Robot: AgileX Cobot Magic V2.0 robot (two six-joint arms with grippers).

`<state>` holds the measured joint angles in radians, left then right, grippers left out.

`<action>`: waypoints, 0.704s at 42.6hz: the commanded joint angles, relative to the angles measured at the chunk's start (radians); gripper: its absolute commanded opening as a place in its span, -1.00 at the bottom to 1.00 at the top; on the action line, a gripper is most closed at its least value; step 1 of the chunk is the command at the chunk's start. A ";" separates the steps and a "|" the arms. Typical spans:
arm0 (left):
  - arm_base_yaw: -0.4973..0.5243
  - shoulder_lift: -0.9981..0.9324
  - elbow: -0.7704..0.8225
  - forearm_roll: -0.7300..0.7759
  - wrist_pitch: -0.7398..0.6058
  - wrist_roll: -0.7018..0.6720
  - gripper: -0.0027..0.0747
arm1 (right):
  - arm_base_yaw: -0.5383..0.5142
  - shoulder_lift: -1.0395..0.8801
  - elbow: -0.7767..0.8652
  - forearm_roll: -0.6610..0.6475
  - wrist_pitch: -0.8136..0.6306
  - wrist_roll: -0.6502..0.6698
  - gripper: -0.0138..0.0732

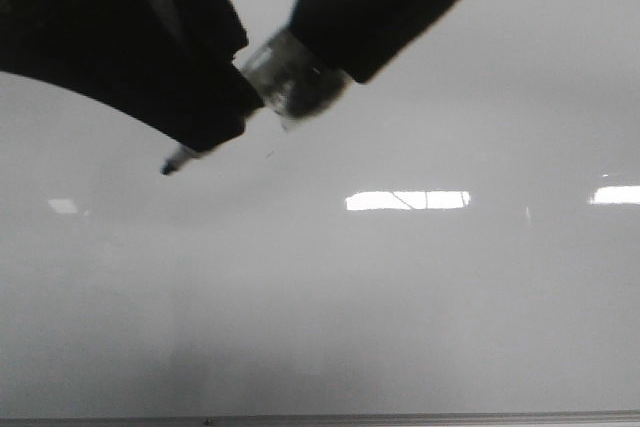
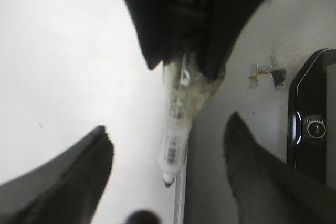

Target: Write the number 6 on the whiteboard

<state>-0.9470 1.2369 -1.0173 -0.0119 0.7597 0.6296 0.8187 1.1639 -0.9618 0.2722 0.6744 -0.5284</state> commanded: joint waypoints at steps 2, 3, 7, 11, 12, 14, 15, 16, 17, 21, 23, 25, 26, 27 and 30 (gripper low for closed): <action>-0.006 -0.030 -0.035 -0.016 -0.068 -0.017 0.59 | -0.080 -0.067 0.040 0.002 -0.080 -0.009 -0.84; -0.006 -0.030 -0.035 -0.016 -0.068 -0.017 0.57 | -0.097 -0.079 0.052 0.002 -0.092 -0.007 -0.84; -0.006 -0.030 -0.035 -0.016 -0.068 -0.017 0.50 | -0.176 -0.116 0.097 0.003 -0.153 -0.005 -0.84; -0.006 -0.030 -0.035 -0.016 -0.063 -0.017 0.26 | -0.242 -0.131 0.109 0.003 -0.170 -0.005 -0.84; -0.006 -0.030 -0.035 -0.016 -0.057 -0.017 0.14 | -0.250 -0.132 0.108 0.003 -0.166 -0.005 -0.84; -0.006 -0.030 -0.035 -0.016 -0.052 -0.017 -0.12 | -0.262 -0.133 0.108 0.003 -0.163 -0.005 -0.84; -0.006 -0.030 -0.035 -0.016 -0.052 -0.017 -0.25 | -0.263 -0.133 0.108 0.003 -0.163 -0.005 -0.84; -0.006 -0.030 -0.035 -0.013 -0.049 -0.017 -0.41 | -0.264 -0.133 0.108 0.003 -0.163 -0.005 -0.84; -0.006 -0.030 -0.035 -0.013 -0.049 -0.017 -0.54 | -0.264 -0.133 0.108 0.003 -0.163 -0.005 -0.84; -0.006 -0.030 -0.035 -0.013 -0.049 -0.017 -0.98 | -0.264 -0.133 0.108 0.003 -0.164 -0.005 -0.84; -0.006 -0.030 -0.035 -0.013 -0.055 -0.017 -0.98 | -0.264 -0.133 0.108 0.003 -0.164 -0.005 -0.84; -0.006 -0.035 -0.035 -0.017 -0.056 -0.017 -0.98 | -0.264 -0.133 0.108 0.003 -0.164 -0.005 -0.84; -0.006 -0.040 -0.033 -0.017 -0.056 -0.017 -0.98 | -0.264 -0.133 0.108 0.003 -0.164 -0.005 -0.84; -0.004 -0.050 -0.029 -0.019 -0.059 -0.017 -0.98 | -0.264 -0.133 0.108 0.003 -0.164 -0.005 -0.84; 0.003 -0.097 -0.007 -0.039 -0.084 -0.023 -0.98 | -0.264 -0.133 0.108 0.003 -0.168 -0.005 -0.84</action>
<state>-0.9470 1.2104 -1.0131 -0.0209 0.7486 0.6237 0.5618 1.0534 -0.8298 0.2681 0.5753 -0.5284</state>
